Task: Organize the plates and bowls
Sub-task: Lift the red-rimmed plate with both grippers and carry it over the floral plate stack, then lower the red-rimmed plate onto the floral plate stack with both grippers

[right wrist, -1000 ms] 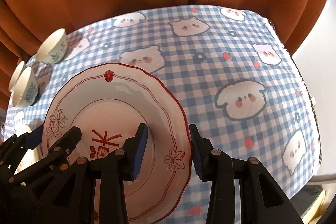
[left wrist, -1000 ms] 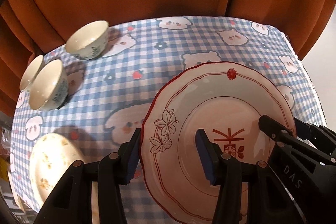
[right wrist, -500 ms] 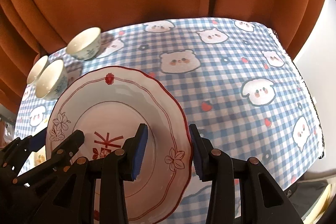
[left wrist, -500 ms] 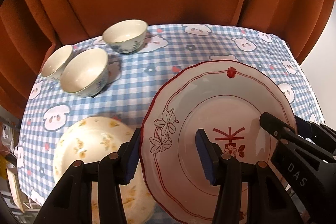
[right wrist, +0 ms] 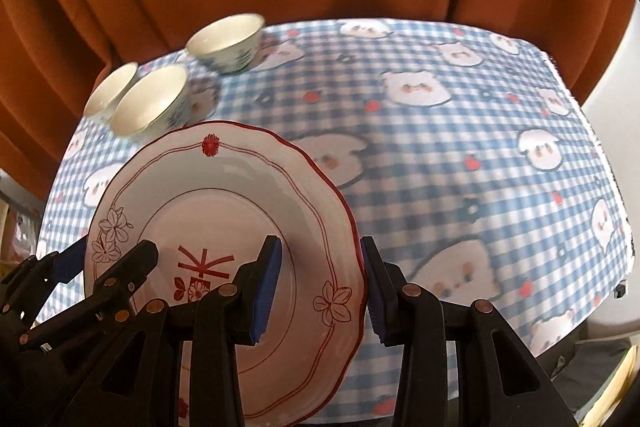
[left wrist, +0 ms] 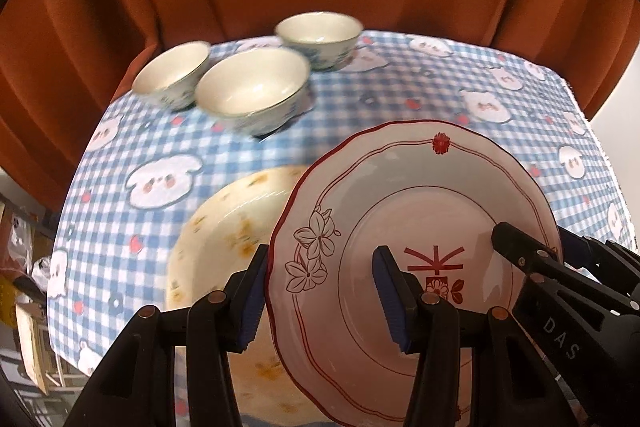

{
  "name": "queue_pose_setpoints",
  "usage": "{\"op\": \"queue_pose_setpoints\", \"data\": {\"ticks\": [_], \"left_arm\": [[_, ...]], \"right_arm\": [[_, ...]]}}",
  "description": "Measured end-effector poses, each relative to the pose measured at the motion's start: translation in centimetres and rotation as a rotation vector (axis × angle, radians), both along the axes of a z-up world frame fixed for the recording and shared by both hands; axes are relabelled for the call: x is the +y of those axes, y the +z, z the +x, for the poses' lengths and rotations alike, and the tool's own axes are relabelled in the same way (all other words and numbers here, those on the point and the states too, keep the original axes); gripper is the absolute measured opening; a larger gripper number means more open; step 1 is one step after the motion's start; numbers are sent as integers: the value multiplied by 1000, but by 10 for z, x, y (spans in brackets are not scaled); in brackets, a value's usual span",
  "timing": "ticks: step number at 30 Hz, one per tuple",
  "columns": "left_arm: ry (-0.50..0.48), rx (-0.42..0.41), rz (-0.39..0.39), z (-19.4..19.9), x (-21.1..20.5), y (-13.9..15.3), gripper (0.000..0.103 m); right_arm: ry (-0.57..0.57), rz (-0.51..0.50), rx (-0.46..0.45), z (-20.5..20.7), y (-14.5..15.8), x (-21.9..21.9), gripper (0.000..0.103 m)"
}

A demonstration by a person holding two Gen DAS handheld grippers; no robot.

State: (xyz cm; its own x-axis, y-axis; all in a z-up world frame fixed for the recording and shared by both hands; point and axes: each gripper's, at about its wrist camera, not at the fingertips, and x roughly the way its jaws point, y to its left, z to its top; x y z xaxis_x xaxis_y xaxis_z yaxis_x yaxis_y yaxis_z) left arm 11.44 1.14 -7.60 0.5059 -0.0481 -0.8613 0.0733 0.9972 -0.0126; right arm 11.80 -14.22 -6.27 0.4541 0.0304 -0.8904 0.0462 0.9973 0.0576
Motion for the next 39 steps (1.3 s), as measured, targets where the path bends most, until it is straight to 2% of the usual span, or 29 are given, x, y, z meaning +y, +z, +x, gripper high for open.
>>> {"op": "queue_pose_setpoints", "data": {"ticks": [13,21,29,33,35,39], "left_arm": [[78,88,-24,-7,49,-38,51],[83,79,-10,-4,59,-44,50],[87,73,-9,-3,59,-45,49],[83,66,6,-4,57,-45,48],[83,65,6,-3,58,-45,48],[93,72,8,-1,59,-45,48]], "right_arm": [[93,-49,80,6,-34,67,43],[106,-90,94,16,-45,86,43],[88,-73,111,20,-51,83,43],[79,-56,101,13,-45,80,43],[87,-69,94,9,-42,80,32],[79,-37,96,8,-41,72,29]]}}
